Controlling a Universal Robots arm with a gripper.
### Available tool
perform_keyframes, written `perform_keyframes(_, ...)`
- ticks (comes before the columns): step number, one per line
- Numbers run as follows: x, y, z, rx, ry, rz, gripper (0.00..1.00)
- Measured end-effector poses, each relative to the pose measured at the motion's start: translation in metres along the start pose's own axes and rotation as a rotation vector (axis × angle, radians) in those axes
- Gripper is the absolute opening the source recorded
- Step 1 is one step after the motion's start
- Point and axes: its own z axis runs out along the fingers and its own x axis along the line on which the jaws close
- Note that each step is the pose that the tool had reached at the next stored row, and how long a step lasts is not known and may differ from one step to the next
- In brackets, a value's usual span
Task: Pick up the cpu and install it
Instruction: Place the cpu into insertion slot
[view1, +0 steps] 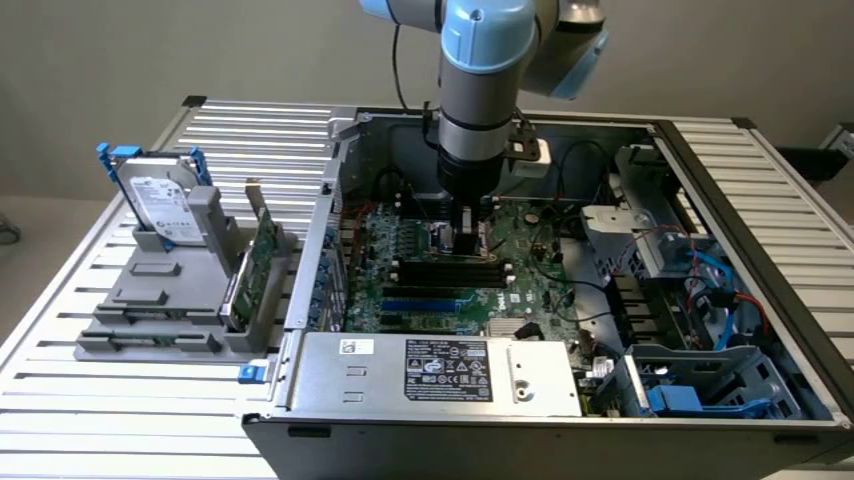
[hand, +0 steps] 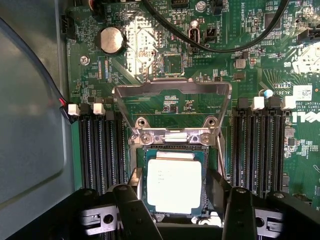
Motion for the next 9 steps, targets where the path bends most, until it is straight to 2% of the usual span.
perform_keyframes(6,0.001,-0.0001,-0.001,0.0047,-0.0027,0.001,0.63)
perform_keyframes(9,0.0014,0.0,-0.0021,0.0099,-0.0034,0.001,0.63)
